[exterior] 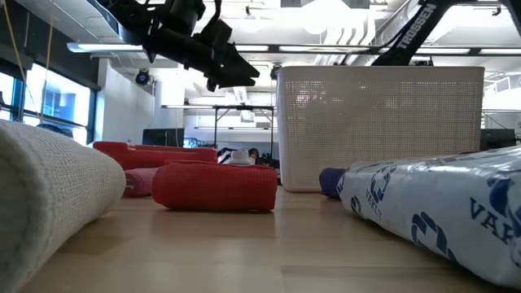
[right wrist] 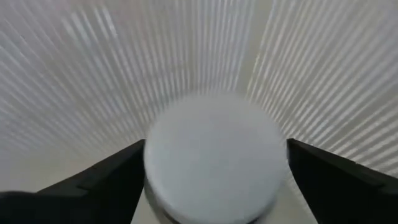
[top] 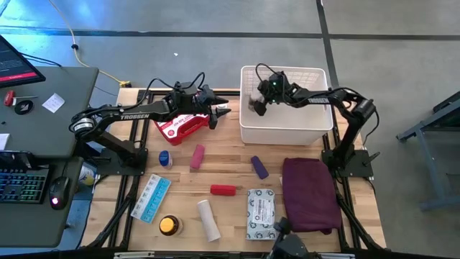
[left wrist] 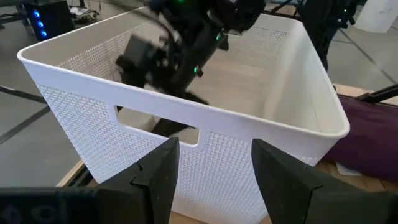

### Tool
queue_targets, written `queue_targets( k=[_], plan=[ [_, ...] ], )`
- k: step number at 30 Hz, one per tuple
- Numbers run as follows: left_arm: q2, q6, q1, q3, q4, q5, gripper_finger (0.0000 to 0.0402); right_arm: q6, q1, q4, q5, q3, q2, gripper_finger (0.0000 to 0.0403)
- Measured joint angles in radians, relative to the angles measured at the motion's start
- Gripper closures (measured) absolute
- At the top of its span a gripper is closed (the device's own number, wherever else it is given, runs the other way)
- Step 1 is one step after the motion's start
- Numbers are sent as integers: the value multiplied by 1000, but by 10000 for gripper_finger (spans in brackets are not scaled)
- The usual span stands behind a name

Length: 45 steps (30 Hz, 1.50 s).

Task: Pick & place medical supplies in basket/bin
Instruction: Put the bottom white medicine bottle into the white container, then put the red first aid kit into the white container

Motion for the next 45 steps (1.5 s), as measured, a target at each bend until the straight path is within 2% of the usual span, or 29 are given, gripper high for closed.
queue_targets(
  k=[21, 29, 37, 42, 45],
  plan=[
    [0, 2, 0, 0, -44, -6, 167, -10, 0, -160, 4, 3, -196, 29],
    [-76, 8, 0, 1, -186, -209, 167, -10, 33, -262, 4, 3, -392, 29],
    [-160, -30, 0, 11, -456, -417, 167, -66, 108, -269, -9, 3, -609, 29],
    [-163, -110, -1, 16, -566, -437, 167, -64, 213, -295, -79, 4, -702, 29],
    [-143, -167, -1, 62, -743, -483, 167, -61, 307, -344, -73, 4, -741, 30]
  ],
)
